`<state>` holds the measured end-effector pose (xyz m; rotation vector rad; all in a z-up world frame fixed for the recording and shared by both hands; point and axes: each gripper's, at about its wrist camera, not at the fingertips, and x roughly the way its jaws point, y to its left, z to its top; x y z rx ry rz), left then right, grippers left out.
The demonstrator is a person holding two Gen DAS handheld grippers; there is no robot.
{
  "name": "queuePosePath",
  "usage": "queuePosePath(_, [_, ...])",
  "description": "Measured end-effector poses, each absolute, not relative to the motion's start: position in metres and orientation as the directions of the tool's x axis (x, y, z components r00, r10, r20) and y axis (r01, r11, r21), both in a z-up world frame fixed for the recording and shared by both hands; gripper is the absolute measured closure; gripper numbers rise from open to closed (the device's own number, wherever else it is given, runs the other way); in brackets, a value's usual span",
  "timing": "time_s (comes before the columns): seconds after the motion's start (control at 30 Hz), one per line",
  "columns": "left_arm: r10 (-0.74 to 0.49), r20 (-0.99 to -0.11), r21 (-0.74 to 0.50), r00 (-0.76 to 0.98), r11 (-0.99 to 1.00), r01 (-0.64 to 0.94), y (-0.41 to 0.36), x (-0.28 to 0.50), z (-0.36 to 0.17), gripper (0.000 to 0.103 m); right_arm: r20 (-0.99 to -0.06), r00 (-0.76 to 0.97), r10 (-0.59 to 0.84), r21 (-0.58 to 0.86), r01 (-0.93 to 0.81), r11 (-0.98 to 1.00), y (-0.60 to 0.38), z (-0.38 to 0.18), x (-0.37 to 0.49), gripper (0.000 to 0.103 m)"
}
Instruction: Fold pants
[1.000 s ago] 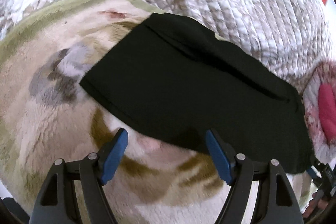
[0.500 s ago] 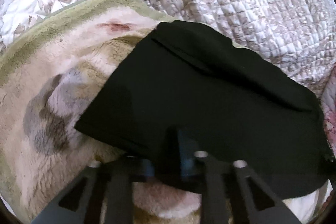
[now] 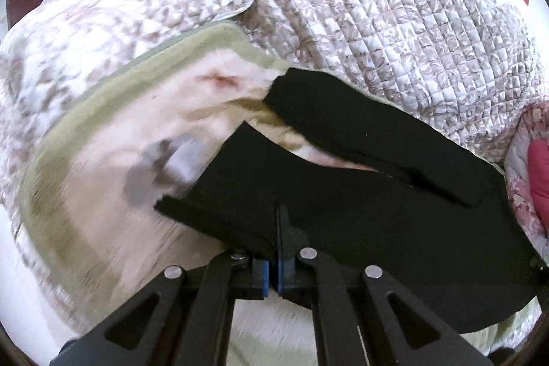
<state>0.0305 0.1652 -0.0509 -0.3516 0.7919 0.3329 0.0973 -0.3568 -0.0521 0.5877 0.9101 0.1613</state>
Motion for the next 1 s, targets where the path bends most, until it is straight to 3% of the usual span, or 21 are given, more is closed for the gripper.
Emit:
queuePosePath(0.2, [0.13,-0.8,-0.175,0.586,0.884,-0.435,0.175,0.008,-0.091,0.099,-0.746,0.557,0.365,0.535,0.175,0.826,-0.363,-0.085,0.072,0.099])
queuePosePath(0.33, [0.126,-0.774,-0.196,0.62,0.885,-0.423,0.174,0.003,-0.079,0.099,-0.712,0.603,0.36,0.534,0.131,0.835,-0.364,-0.061,0.061,0.099])
queuePosePath(0.5, [0.103,-0.801,-0.207,0.59,0.877,-0.434,0.175,0.0,-0.091,0.099,-0.777,0.526,0.345,0.508,0.202,0.837,-0.366,-0.09,0.062,0.098])
queuePosePath(0.63, [0.101,-0.79,-0.233,0.604,0.863,-0.449,0.183,-0.013,-0.089,0.093,-0.773,0.547,0.322,0.482,0.176,0.858,-0.363,-0.078,0.056,0.081])
queuePosePath(0.73, [0.098,-0.785,-0.253,0.611,0.851,-0.461,0.196,-0.014,-0.087,0.083,-0.767,0.555,0.322,0.489,0.181,0.853,-0.363,-0.076,0.053,0.072])
queuePosePath(0.87, [0.112,-0.783,-0.259,0.612,0.836,-0.484,0.211,-0.005,-0.091,0.084,-0.753,0.584,0.302,0.494,0.199,0.846,-0.368,-0.073,0.049,0.072])
queuePosePath(0.9, [0.113,-0.788,-0.258,0.605,0.832,-0.492,0.213,-0.003,-0.093,0.088,-0.75,0.598,0.281,0.484,0.207,0.85,-0.37,-0.071,0.048,0.076])
queuePosePath(0.93, [0.12,-0.79,-0.257,0.601,0.825,-0.503,0.215,-0.003,-0.094,0.099,-0.749,0.602,0.276,0.485,0.214,0.848,-0.372,-0.07,0.048,0.089])
queuePosePath(1.0, [0.154,-0.783,-0.233,0.603,0.826,-0.514,0.213,-0.006,-0.091,0.099,-0.748,0.605,0.271,0.492,0.233,0.839,-0.377,-0.071,0.046,0.089])
